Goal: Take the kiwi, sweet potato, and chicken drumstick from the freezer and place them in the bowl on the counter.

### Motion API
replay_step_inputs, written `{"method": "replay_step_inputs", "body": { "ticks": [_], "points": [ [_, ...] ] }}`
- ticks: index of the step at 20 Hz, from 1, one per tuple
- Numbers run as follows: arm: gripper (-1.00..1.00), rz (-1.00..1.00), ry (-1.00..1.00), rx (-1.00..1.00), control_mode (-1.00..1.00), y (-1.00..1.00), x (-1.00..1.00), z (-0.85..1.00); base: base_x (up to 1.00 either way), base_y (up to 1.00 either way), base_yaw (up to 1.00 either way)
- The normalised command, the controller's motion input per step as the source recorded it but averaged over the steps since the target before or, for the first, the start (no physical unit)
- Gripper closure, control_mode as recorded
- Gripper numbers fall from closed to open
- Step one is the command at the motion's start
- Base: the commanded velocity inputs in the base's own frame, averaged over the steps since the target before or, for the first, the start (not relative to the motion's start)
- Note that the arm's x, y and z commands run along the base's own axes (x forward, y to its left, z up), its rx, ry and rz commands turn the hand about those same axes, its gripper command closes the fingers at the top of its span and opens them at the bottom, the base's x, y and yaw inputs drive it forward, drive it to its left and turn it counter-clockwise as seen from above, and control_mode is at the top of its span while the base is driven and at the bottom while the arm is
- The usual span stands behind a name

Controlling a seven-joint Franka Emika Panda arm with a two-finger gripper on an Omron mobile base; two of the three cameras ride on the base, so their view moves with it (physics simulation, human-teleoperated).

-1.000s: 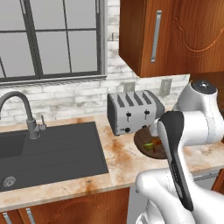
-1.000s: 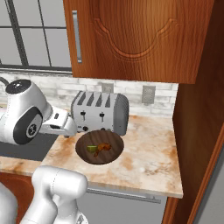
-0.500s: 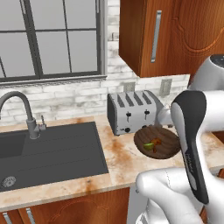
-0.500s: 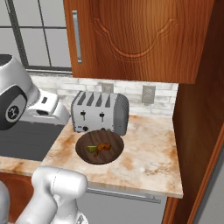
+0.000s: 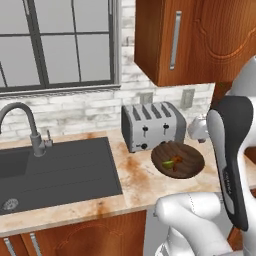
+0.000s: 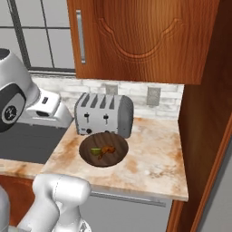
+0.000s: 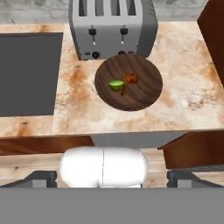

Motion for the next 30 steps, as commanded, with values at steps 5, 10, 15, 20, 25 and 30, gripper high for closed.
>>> {"method": "replay_step_inputs", "body": {
  "ticks": [5, 10, 15, 20, 25, 30],
  "points": [
    [-1.00, 0.00, 0.00, 0.00, 1.00, 0.00, 0.00, 0.00, -1.00, -0.48, -0.02],
    [-1.00, 0.00, 0.00, 0.00, 1.00, 0.00, 0.00, 0.00, -0.99, -0.84, -0.05],
    [-1.00, 0.00, 0.00, 0.00, 1.00, 0.00, 0.00, 0.00, -0.09, -1.00, -0.13],
    [-1.00, 0.00, 0.00, 0.00, 1.00, 0.00, 0.00, 0.00, 0.00, -1.00, -0.05],
    [-1.00, 0.00, 0.00, 0.00, 1.00, 0.00, 0.00, 0.00, 0.00, -1.00, -0.02],
    [-1.00, 0.00, 0.00, 0.00, 1.00, 0.00, 0.00, 0.00, 0.11, -0.95, 0.01]
  ]
}}
